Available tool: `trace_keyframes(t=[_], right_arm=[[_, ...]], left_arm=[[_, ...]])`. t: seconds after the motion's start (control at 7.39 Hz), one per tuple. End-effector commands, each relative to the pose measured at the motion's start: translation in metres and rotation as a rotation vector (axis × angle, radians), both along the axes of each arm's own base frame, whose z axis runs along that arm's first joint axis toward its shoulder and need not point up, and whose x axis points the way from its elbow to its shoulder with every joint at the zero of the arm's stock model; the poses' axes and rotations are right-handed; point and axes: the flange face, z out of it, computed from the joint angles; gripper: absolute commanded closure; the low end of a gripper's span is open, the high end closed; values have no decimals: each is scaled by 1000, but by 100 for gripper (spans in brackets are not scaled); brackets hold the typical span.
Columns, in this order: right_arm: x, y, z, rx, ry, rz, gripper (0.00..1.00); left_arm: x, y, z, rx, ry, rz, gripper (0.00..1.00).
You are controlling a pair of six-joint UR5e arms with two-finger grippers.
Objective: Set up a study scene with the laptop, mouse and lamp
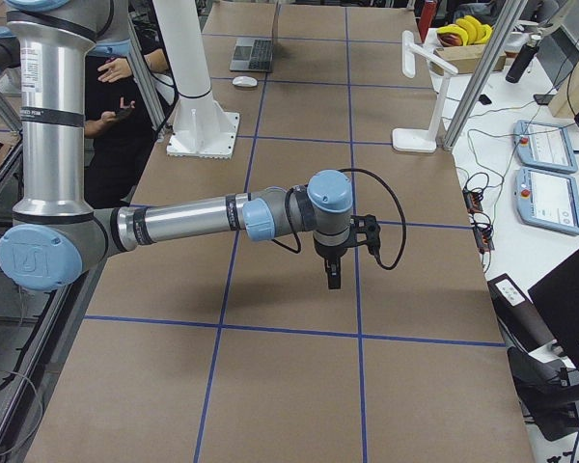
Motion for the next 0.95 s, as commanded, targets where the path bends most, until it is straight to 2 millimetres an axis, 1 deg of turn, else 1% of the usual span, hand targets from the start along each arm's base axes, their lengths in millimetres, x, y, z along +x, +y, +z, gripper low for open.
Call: trace_keyframes(t=[0.0, 0.14, 0.27, 0.41, 0.54, 0.68, 0.81], right_arm=[[-1, -1, -15, 117, -16, -1, 0], [-1, -1, -14, 115, -17, -1, 0], [-1, 0, -12, 112, -17, -1, 0], [-1, 0, -11, 110, -16, -2, 0], [-1, 0, -9, 107, -16, -2, 0], [-1, 0, -9, 107, -15, -3, 0], [-1, 0, -9, 107, -14, -4, 0]], left_arm=[[17, -2, -105, 111, 91, -14, 0], [31, 13, -135, 156, 97, 12, 0], [57, 20, -175, 186, 112, 38, 0], [88, 29, -210, 250, 130, 112, 0], [124, 38, -231, 282, 156, 202, 0], [147, 49, -253, 315, 184, 263, 0], [160, 62, -270, 341, 219, 310, 0]])
